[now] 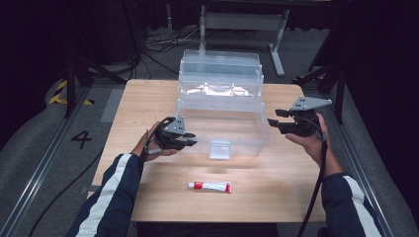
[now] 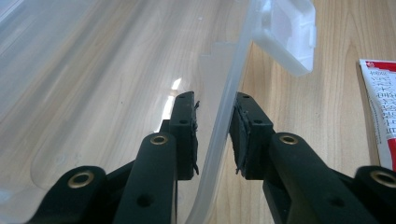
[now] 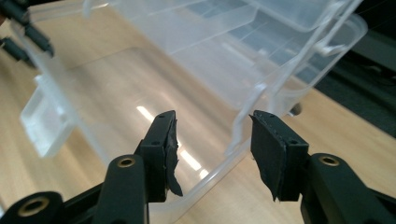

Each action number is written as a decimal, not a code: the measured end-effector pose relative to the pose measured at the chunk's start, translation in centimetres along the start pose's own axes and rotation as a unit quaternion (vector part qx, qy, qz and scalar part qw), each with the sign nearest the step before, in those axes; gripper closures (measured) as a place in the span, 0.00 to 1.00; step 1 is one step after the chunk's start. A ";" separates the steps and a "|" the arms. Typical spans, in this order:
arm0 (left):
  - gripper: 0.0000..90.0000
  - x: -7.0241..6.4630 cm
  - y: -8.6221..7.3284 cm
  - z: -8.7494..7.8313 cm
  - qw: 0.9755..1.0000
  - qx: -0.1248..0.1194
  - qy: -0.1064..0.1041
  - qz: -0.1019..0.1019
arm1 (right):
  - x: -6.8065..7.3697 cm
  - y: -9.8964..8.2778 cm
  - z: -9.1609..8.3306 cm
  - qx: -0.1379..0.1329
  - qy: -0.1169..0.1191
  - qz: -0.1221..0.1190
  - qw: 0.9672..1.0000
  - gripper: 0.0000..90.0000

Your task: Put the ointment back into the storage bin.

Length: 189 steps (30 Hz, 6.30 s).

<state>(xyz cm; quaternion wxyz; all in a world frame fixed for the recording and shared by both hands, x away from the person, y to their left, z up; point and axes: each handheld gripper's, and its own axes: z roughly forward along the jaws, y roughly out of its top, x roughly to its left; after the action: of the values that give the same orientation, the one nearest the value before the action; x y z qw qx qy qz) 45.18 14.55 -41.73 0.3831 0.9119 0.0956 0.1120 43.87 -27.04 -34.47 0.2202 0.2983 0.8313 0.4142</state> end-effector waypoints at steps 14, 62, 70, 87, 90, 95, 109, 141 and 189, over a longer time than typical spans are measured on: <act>0.58 -0.8 0.5 -2.0 0.998 0.010 0.061 -0.001 | 2.3 -1.7 1.2 0.040 0.013 -0.031 0.999 0.54; 0.34 -6.6 -11.8 -6.1 0.986 0.091 0.090 -0.111 | 9.9 -0.6 1.7 0.055 0.095 -0.110 0.988 0.54; 0.30 -6.8 -13.2 -6.6 0.983 0.059 0.090 -0.147 | 11.8 -0.5 3.2 0.068 0.128 -0.130 0.981 0.53; 0.20 -6.3 -14.2 -6.5 0.979 0.037 0.082 -0.181 | 16.1 -0.6 7.1 0.109 0.196 -0.167 0.960 0.54; 0.20 -6.3 -14.2 -6.5 0.979 0.037 0.082 -0.182 | 16.9 -0.6 7.5 0.115 0.208 -0.174 0.956 0.54; 0.20 -6.3 -14.2 -6.5 0.979 0.037 0.082 -0.182 | 18.0 -0.7 8.3 0.125 0.222 -0.185 0.949 0.55; 0.20 -6.3 -14.2 -6.5 0.979 0.037 0.082 -0.182 | 20.5 -0.6 10.8 0.170 0.243 -0.206 0.932 0.57; 0.20 -6.3 -14.2 -6.5 0.979 0.037 0.082 -0.182 | 22.0 0.6 14.2 0.298 0.251 -0.254 0.885 0.69; 0.20 -6.3 -14.2 -6.5 0.979 0.038 0.081 -0.182 | 18.0 0.7 10.1 0.304 0.244 -0.243 0.889 0.79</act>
<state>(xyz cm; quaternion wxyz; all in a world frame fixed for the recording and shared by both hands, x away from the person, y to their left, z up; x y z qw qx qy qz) 36.09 27.12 -48.35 0.3532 0.8809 0.2953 0.1099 37.24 -8.89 -41.67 0.0031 0.0293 0.9904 0.1349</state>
